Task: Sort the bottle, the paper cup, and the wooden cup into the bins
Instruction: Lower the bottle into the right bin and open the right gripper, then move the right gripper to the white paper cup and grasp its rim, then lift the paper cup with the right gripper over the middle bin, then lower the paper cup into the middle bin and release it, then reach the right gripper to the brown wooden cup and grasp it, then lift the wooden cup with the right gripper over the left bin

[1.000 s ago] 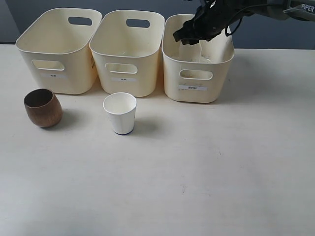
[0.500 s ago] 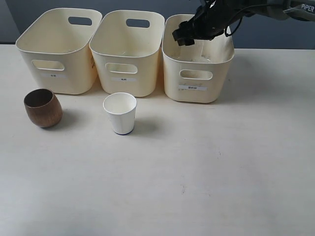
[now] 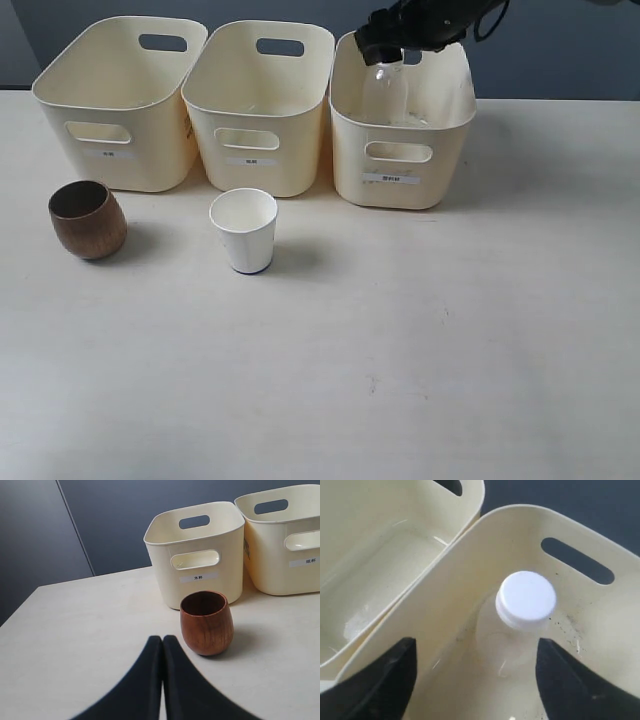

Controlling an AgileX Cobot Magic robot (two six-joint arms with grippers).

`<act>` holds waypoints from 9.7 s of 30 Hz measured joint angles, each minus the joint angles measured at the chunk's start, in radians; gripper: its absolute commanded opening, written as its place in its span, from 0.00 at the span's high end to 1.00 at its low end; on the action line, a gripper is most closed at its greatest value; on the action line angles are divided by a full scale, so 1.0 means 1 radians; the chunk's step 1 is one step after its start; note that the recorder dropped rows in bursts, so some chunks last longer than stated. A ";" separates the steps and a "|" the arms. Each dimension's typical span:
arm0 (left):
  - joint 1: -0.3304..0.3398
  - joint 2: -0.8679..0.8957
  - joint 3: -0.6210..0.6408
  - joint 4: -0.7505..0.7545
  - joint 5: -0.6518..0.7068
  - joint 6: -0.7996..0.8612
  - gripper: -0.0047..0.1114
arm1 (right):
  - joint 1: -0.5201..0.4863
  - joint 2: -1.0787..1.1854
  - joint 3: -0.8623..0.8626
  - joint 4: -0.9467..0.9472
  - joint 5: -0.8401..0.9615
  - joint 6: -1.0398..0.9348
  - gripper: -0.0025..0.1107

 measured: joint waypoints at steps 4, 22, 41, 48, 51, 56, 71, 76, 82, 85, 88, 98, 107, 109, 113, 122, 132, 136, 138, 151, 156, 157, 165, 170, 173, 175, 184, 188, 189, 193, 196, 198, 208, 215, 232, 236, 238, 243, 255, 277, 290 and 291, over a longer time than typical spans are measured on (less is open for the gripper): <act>0.000 0.000 0.000 0.000 0.000 0.000 0.96 | 0.008 -0.085 0.000 0.004 0.076 -0.023 0.41; 0.000 0.000 0.000 0.000 0.000 0.000 0.96 | 0.329 -0.261 0.000 0.139 0.548 -0.307 0.45; 0.000 0.000 0.000 0.000 0.000 0.000 0.96 | 0.426 0.010 0.000 0.031 0.459 -0.323 0.45; 0.000 0.000 0.000 0.000 0.000 0.000 0.96 | 0.426 0.067 0.000 0.029 0.369 -0.367 0.45; 0.000 0.000 0.000 0.000 0.000 0.000 0.96 | 0.426 0.073 0.000 0.029 0.335 -0.373 0.45; 0.000 0.000 0.000 0.000 0.000 0.000 0.96 | 0.426 0.101 0.000 0.029 0.322 -0.376 0.45; 0.000 0.000 0.000 0.000 0.000 0.000 0.96 | 0.426 0.027 0.000 -0.003 0.237 -0.390 0.98; 0.000 0.000 0.000 0.000 0.000 0.000 0.96 | 0.426 -0.100 0.000 -0.003 0.116 -0.391 0.98; 0.000 0.000 0.000 0.000 0.000 0.000 0.96 | 0.426 -0.134 0.000 -0.041 -0.109 -0.332 0.98; 0.000 0.000 0.000 0.000 0.000 0.000 0.96 | 0.422 -0.111 0.000 -0.093 -0.183 -0.274 0.98; 0.000 0.000 0.000 0.000 0.000 0.000 0.96 | 0.405 -0.070 0.000 -0.133 -0.220 -0.237 0.98; 0.000 0.000 0.000 0.000 0.000 0.000 0.96 | 0.322 0.125 -0.113 -0.151 -0.220 -0.175 0.98; 0.000 0.000 0.000 0.000 0.000 0.000 0.96 | 0.316 0.160 -0.139 -0.159 -0.192 -0.143 0.98; 0.000 0.000 0.000 0.000 0.000 0.000 0.96 | 0.316 0.160 -0.140 -0.159 -0.189 -0.133 0.98; 0.000 0.000 0.000 0.000 0.000 0.000 0.96 | 0.316 0.160 -0.140 -0.159 -0.179 -0.113 0.98; 0.000 0.000 0.000 0.000 0.000 0.000 0.96 | 0.316 0.160 -0.140 -0.172 -0.118 -0.087 0.98; 0.000 0.000 0.000 0.000 0.000 0.000 0.96 | 0.316 0.160 -0.140 -0.181 -0.075 -0.078 0.98; 0.000 0.000 0.000 0.000 0.000 0.000 0.96 | 0.316 0.160 -0.140 -0.183 -0.049 -0.078 0.98; 0.000 0.000 0.000 0.000 0.000 0.000 0.96 | 0.316 0.160 -0.140 -0.183 -0.039 -0.078 0.92; 0.000 0.000 0.000 0.000 0.000 0.000 0.96 | 0.316 0.160 -0.140 -0.187 -0.020 -0.047 0.69; 0.000 0.000 0.000 0.000 0.000 0.000 0.96 | 0.316 0.160 -0.140 -0.187 -0.020 -0.045 0.69; 0.000 0.000 0.000 0.000 0.000 0.000 0.96 | 0.316 0.160 -0.140 -0.187 -0.020 -0.045 0.69; 0.000 0.000 0.000 0.000 0.000 0.000 0.96 | 0.348 0.120 -0.140 -0.181 -0.022 -0.074 0.69; 0.000 0.000 0.000 0.000 0.000 0.000 0.96 | 0.447 0.039 -0.140 -0.155 -0.014 -0.191 0.69; 0.000 0.000 0.000 0.000 0.000 0.000 0.96 | 0.512 0.012 -0.143 -0.097 0.036 -0.350 0.69; 0.000 0.000 0.000 0.000 0.000 0.000 0.96 | 0.557 0.007 -0.143 -0.066 0.083 -0.474 0.69; 0.000 0.000 0.000 0.000 0.000 0.000 0.96 | 0.656 0.067 -0.143 -0.052 0.126 -0.673 0.68; 0.000 0.000 0.000 0.000 0.000 0.000 0.96 | 0.656 0.119 -0.143 -0.068 0.132 -0.701 0.61; 0.000 0.000 0.000 0.000 0.000 0.000 0.96 | 0.656 0.132 -0.143 -0.071 0.132 -0.707 0.60; 0.000 0.000 0.000 0.000 0.000 0.000 0.96 | 0.658 0.178 -0.143 -0.075 0.096 -0.743 0.60; 0.000 0.000 0.000 0.000 0.000 0.000 0.96 | 0.660 0.197 -0.143 -0.077 0.065 -0.785 0.58; 0.000 0.000 0.000 0.000 0.000 0.000 0.96 | 0.660 0.211 -0.143 -0.077 0.049 -0.828 0.49; 0.000 0.000 0.000 0.000 0.000 0.000 0.96 | 0.660 0.271 -0.143 -0.079 -0.198 -0.942 0.46; 0.000 0.000 0.000 0.000 0.000 0.000 0.96 | 0.660 0.311 -0.147 -0.093 -0.244 -0.957 0.46; 0.000 0.000 0.000 0.000 0.000 0.000 0.96 | 0.644 0.321 -0.179 -0.016 -0.205 -0.959 0.47; 0.000 0.000 0.000 0.000 0.000 0.000 0.96 | 0.635 0.334 -0.181 -0.007 -0.204 -0.959 0.49; 0.000 0.000 0.000 0.000 0.000 0.000 0.96 | 0.635 0.342 -0.181 -0.005 -0.201 -0.959 0.50; 0.000 0.000 0.000 0.000 0.000 0.000 0.96 | 0.635 0.353 -0.181 -0.005 -0.210 -0.959 0.50; 0.000 0.000 0.000 0.000 0.000 0.000 0.96 | 0.635 0.384 -0.181 -0.004 -0.208 -0.961 0.98; 0.000 0.000 0.000 0.000 0.000 0.000 0.96 | 0.635 0.185 -0.181 0.121 -0.255 -0.913 0.98; 0.000 0.000 0.000 0.000 0.000 0.000 0.96 | 0.512 0.174 -0.409 0.425 -0.333 -0.828 0.98; 0.000 0.000 0.000 0.000 0.000 0.000 0.96 | 0.497 0.193 -0.436 0.432 -0.330 -0.811 0.98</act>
